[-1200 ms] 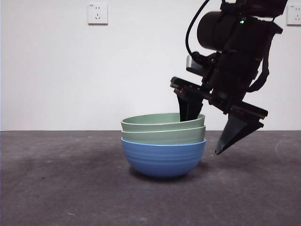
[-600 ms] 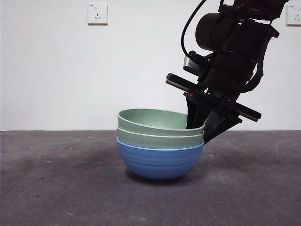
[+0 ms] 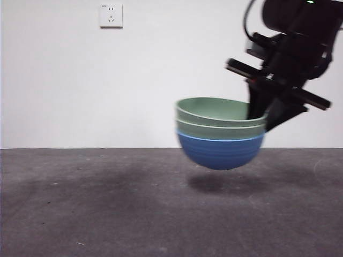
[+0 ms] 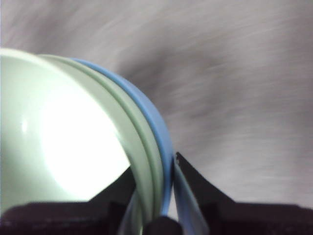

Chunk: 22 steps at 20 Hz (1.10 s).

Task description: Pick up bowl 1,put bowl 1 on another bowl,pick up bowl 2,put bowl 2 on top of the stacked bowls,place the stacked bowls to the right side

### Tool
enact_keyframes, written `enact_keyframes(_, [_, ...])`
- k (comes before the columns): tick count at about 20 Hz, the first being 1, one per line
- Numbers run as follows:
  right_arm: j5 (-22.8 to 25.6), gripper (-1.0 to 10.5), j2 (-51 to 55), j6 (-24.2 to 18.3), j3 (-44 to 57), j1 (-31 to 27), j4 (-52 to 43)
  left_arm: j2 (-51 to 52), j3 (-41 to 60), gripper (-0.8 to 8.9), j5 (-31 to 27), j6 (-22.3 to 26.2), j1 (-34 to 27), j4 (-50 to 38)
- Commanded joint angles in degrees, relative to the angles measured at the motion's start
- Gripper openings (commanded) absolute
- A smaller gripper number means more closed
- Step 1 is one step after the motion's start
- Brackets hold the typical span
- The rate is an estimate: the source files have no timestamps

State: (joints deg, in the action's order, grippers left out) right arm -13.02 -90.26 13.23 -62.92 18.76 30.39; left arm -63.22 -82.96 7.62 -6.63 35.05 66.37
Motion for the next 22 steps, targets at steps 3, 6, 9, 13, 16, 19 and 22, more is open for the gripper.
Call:
enact_keyframes(3, [0.1, -0.1, -0.2, -1.3, -0.2, -7.2, -2.0, 0.0, 0.0, 2.92, -0.1, 0.6, 0.2, -0.3])
enact_keyframes(6, [0.1, -0.1, -1.1, -1.4, -0.2, -10.8, -2.6, 0.0, 0.0, 2.92, 0.0, 0.4, 0.2, -0.3])
enact_keyframes(9, [0.1, -0.1, -3.9, -2.2, -0.2, -12.3, -2.6, 0.0, 0.0, 2.92, 0.0, 0.4, 0.2, -0.8])
enact_keyframes(13, [2.6, -0.1, -5.6, -3.5, -0.2, -12.4, -3.0, 0.0, 0.0, 2.92, 0.0, 0.4, 0.2, -0.5])
enact_keyframes(16, [2.9, -0.1, -6.4, -4.3, -0.2, -12.5, -2.8, 0.0, 0.0, 2.92, 0.0, 0.4, 0.2, -0.5])
enact_keyframes(19, [2.9, -0.1, -7.9, -4.4, -0.2, -12.7, -2.1, 0.0, 0.0, 2.92, 0.0, 0.4, 0.2, -0.5])
enact_keyframes(22, [2.9, 0.6, -8.2, -4.3, -0.2, -12.7, -2.0, 0.0, 0.0, 2.92, 0.0, 0.4, 0.2, -0.3])
